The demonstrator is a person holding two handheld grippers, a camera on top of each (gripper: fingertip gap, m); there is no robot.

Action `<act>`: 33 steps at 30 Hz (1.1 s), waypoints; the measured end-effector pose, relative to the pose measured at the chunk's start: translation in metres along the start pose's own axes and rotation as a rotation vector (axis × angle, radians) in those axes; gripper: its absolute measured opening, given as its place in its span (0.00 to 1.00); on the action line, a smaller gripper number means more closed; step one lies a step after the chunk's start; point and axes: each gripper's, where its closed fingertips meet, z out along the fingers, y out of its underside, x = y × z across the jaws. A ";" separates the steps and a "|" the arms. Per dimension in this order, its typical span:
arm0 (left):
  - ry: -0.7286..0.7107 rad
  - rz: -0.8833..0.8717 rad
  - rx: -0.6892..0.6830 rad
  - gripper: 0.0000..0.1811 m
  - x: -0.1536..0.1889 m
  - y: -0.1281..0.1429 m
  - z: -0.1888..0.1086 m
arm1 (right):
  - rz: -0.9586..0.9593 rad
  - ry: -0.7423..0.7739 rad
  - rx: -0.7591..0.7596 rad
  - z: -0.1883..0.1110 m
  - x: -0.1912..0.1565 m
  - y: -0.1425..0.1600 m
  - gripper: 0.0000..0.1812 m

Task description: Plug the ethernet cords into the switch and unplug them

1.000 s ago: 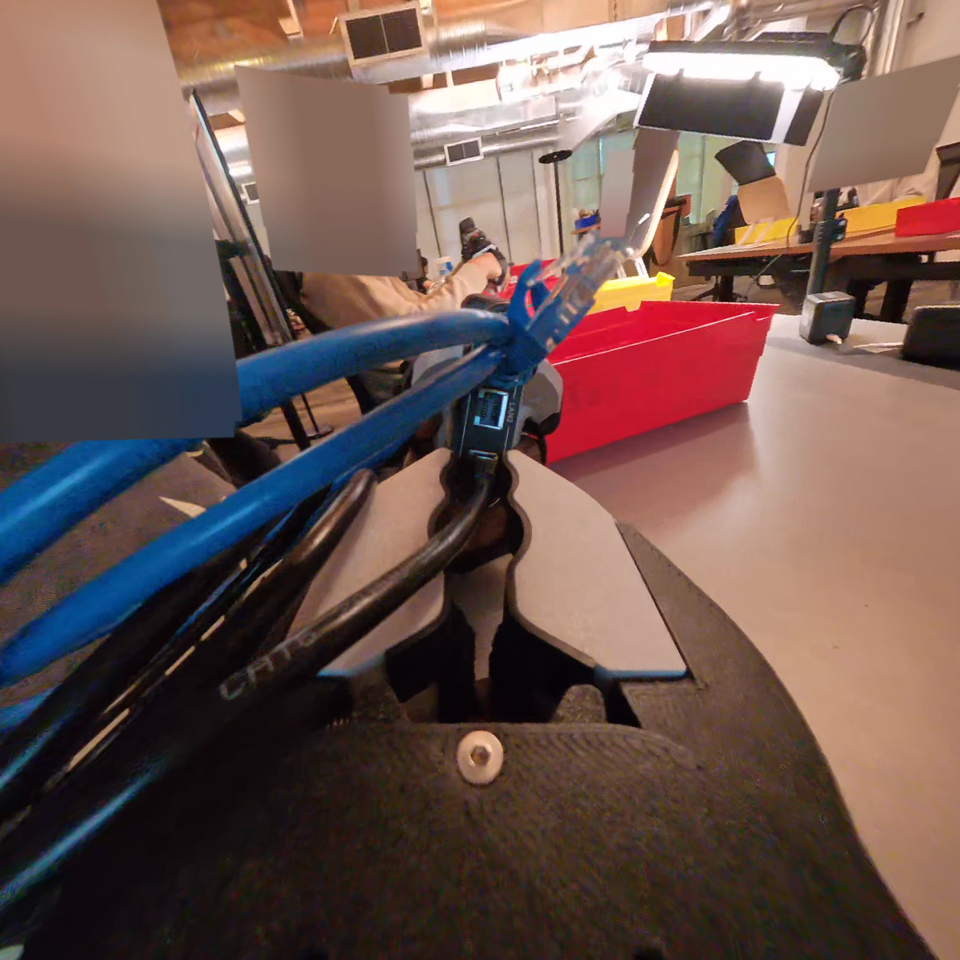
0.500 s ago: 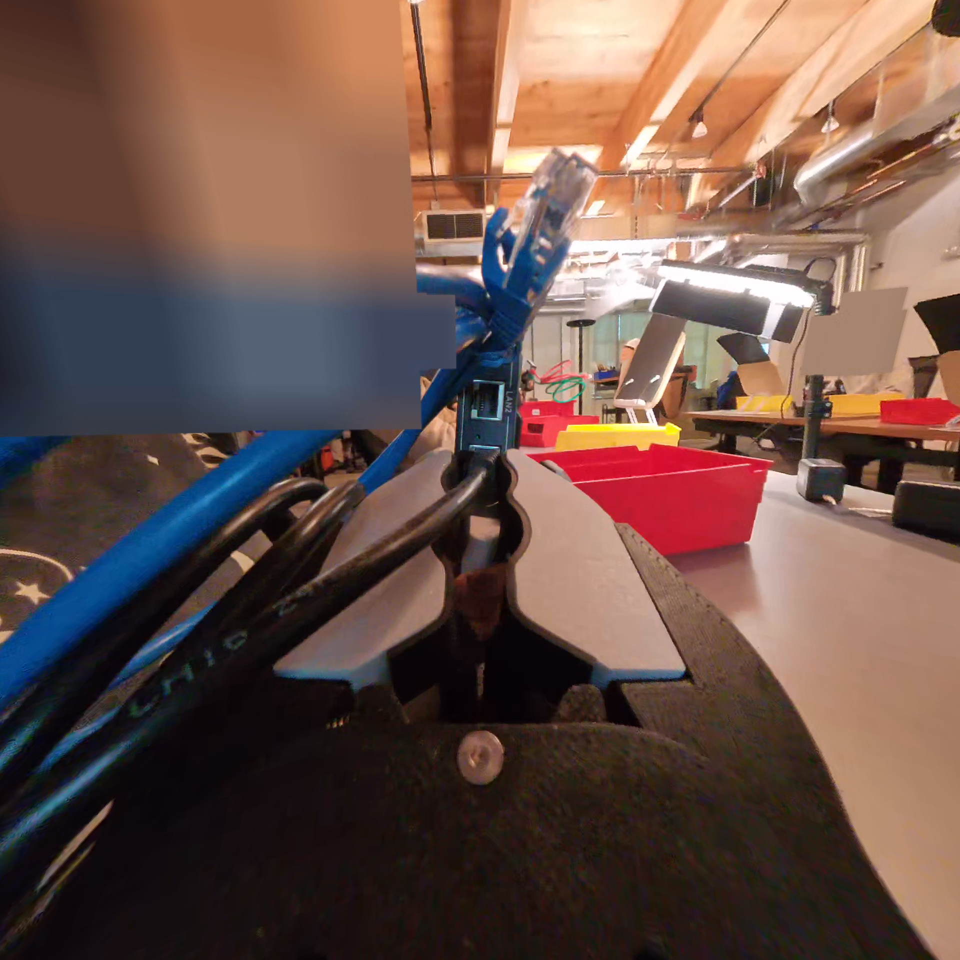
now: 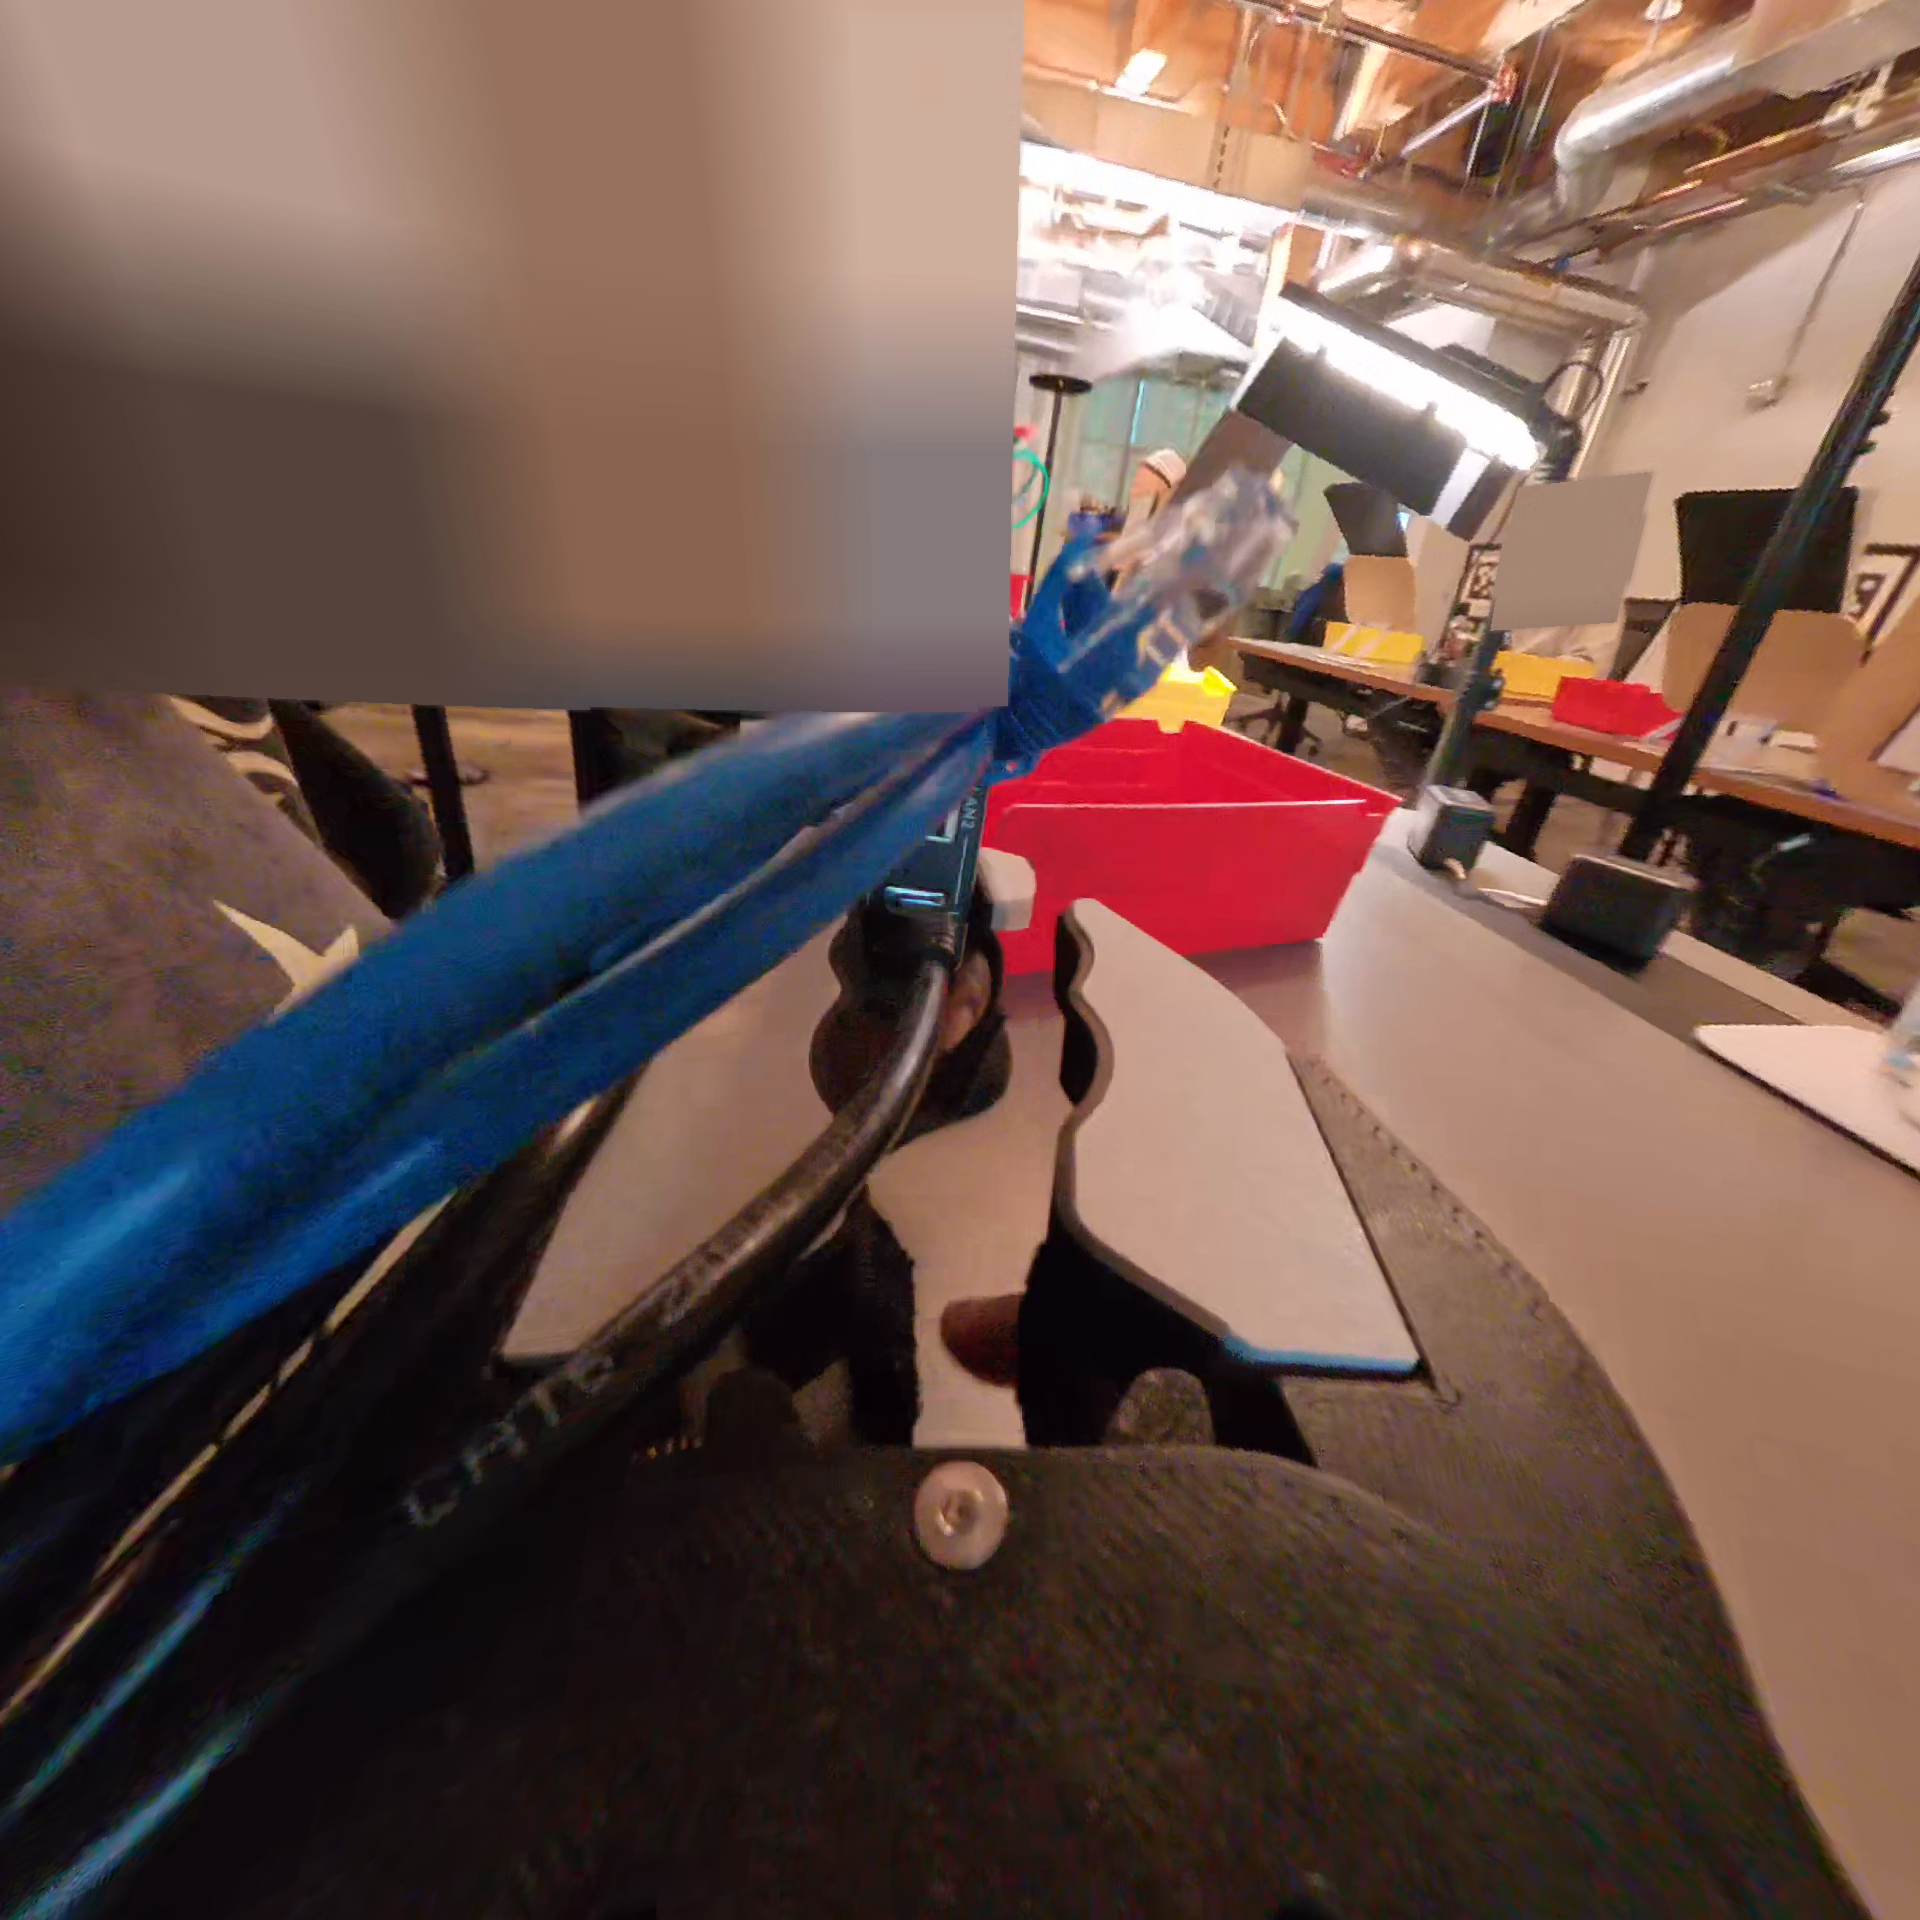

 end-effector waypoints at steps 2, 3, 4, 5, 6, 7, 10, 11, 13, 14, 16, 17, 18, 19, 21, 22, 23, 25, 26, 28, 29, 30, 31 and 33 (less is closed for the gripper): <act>0.006 -0.033 -0.019 0.14 0.005 0.003 0.001 | -0.019 0.003 0.014 -0.002 -0.003 -0.007 0.19; -0.004 -0.054 -0.009 0.14 0.006 0.003 0.000 | -0.016 -0.020 0.021 0.000 -0.006 -0.008 0.17; -0.021 -0.069 -0.009 0.14 0.006 0.002 -0.002 | -0.005 -0.049 0.010 0.003 -0.009 -0.005 0.15; -0.038 -0.068 -0.017 0.14 0.006 0.003 -0.006 | 0.004 -0.076 -0.022 0.005 -0.012 0.001 0.14; -0.053 -0.054 -0.030 0.14 0.006 0.005 -0.011 | -0.002 -0.094 -0.061 0.007 -0.015 0.008 0.11; -0.059 -0.036 -0.049 0.14 0.008 0.008 -0.017 | -0.020 -0.102 -0.093 0.008 -0.018 0.015 0.09; -0.054 -0.051 -0.064 0.14 0.014 0.015 -0.023 | -0.048 -0.110 -0.080 0.007 -0.028 0.027 0.06; -0.059 -0.036 -0.065 0.14 0.015 0.017 -0.023 | -0.036 -0.113 -0.041 0.006 -0.030 0.028 0.05; -0.065 -0.018 -0.055 0.14 0.015 0.020 -0.021 | -0.022 -0.100 0.031 0.005 -0.030 0.029 0.06; -0.054 -0.032 -0.037 0.14 0.016 0.019 -0.021 | -0.020 -0.092 0.059 0.005 -0.032 0.026 0.06; -0.028 -0.105 -0.010 0.14 0.018 0.020 -0.019 | -0.037 -0.052 0.060 0.003 -0.032 0.028 0.06; -0.032 -0.134 -0.028 0.14 0.017 0.022 -0.019 | -0.032 -0.043 0.055 0.001 -0.031 0.031 0.05; -0.032 -0.139 -0.039 0.14 0.016 0.024 -0.017 | -0.012 -0.050 0.058 -0.001 -0.031 0.031 0.05; -0.027 -0.137 -0.039 0.14 0.016 0.024 -0.017 | 0.003 -0.059 0.059 -0.001 -0.030 0.031 0.05; -0.032 -0.144 -0.036 0.14 0.014 0.024 -0.017 | 0.008 -0.053 0.049 -0.001 -0.029 0.031 0.05; -0.031 -0.144 -0.042 0.14 0.015 0.024 -0.017 | 0.012 -0.056 0.038 -0.001 -0.030 0.032 0.05; -0.030 -0.140 -0.047 0.14 0.015 0.025 -0.017 | 0.023 -0.066 0.022 -0.002 -0.030 0.032 0.05; -0.028 -0.137 -0.054 0.14 0.016 0.026 -0.016 | 0.052 -0.107 -0.036 -0.005 -0.033 0.033 0.09; -0.028 -0.136 -0.057 0.14 0.016 0.026 -0.016 | 0.042 -0.115 -0.060 -0.008 -0.033 0.033 0.09; -0.033 -0.132 -0.068 0.14 0.015 0.028 -0.015 | 0.000 -0.095 -0.062 -0.010 -0.029 0.033 0.09; -0.036 -0.128 -0.076 0.14 0.015 0.029 -0.014 | 0.003 -0.096 -0.032 -0.011 -0.029 0.032 0.08; -0.041 -0.125 -0.082 0.14 0.015 0.030 -0.014 | 0.032 -0.104 0.004 -0.010 -0.029 0.031 0.06; -0.042 -0.123 -0.084 0.14 0.015 0.030 -0.014 | 0.065 -0.115 0.032 -0.010 -0.030 0.030 0.08; -0.044 -0.115 -0.091 0.14 0.016 0.031 -0.013 | 0.090 -0.132 0.043 -0.009 -0.031 0.030 0.09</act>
